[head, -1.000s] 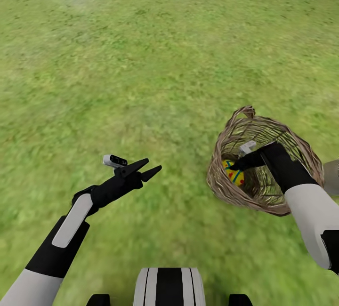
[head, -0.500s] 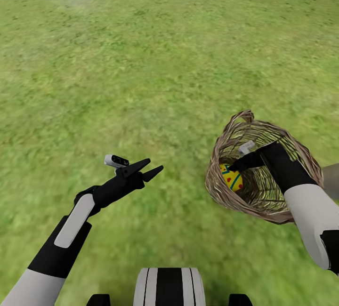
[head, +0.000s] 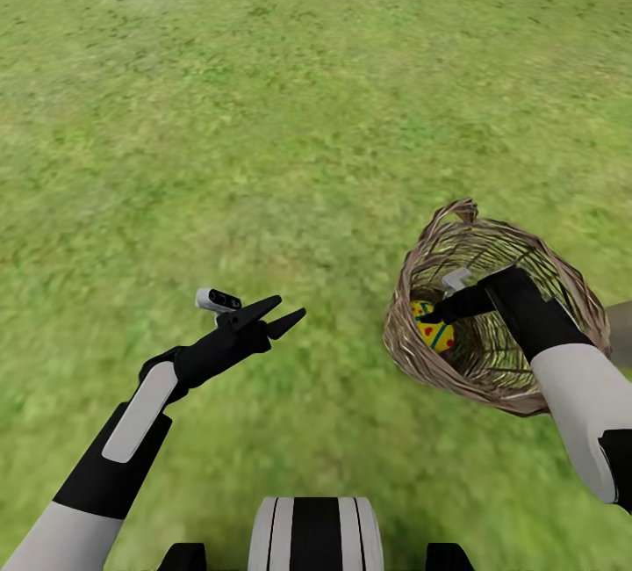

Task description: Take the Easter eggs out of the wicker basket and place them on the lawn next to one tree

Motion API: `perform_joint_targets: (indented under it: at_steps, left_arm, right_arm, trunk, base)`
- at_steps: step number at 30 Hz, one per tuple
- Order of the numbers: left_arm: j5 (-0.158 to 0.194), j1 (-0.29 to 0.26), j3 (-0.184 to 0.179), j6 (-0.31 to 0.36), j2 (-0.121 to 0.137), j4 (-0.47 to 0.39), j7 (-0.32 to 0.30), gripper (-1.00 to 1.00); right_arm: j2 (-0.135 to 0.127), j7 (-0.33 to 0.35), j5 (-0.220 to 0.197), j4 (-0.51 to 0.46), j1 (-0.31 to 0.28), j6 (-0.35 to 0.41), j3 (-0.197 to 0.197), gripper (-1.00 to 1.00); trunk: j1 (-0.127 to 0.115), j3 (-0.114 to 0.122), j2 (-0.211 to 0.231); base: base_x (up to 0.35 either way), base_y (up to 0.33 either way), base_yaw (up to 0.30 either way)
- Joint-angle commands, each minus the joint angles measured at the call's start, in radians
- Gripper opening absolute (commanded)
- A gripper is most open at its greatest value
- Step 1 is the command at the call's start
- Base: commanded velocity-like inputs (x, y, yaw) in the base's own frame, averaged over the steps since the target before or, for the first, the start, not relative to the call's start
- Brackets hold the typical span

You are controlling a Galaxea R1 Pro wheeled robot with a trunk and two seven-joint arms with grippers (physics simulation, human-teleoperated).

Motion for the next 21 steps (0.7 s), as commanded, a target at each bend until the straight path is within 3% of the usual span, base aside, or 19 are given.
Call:
perform_joint_targets:
  at_steps: [1, 14, 16, 21]
  left_arm:
    - [0.006, -0.001, -0.001, 0.005, 0.001, 0.000, 0.000, 1.00]
    - [0.006, -0.001, -0.001, 0.005, 0.001, 0.000, 0.000, 1.00]
    - [0.010, 0.008, 0.003, 0.003, 0.007, 0.004, 0.005, 1.00]
    - [0.011, 0.011, 0.001, 0.003, 0.013, 0.003, -0.023, 1.00]
  right_arm:
    - [-0.001, 0.008, 0.019, -0.002, 0.000, 0.001, 0.002, 1.00]
    - [0.000, 0.004, 0.035, -0.003, 0.000, 0.001, -0.006, 1.00]
    - [0.000, 0.007, 0.009, 0.004, -0.004, 0.011, -0.016, 1.00]
    - [-0.003, 0.007, 0.012, 0.004, -0.006, 0.013, -0.007, 1.00]
  trunk:
    - [0.000, -0.004, 0.000]
    - [0.003, -0.032, -0.002]
    - [0.003, -0.031, -0.002]
    - [0.004, -0.035, -0.002]
  base:
    - [0.000, 0.000, 0.000]
    - [0.000, 0.000, 0.000]
    - [0.000, 0.000, 0.000]
    - [0.000, 0.000, 0.000]
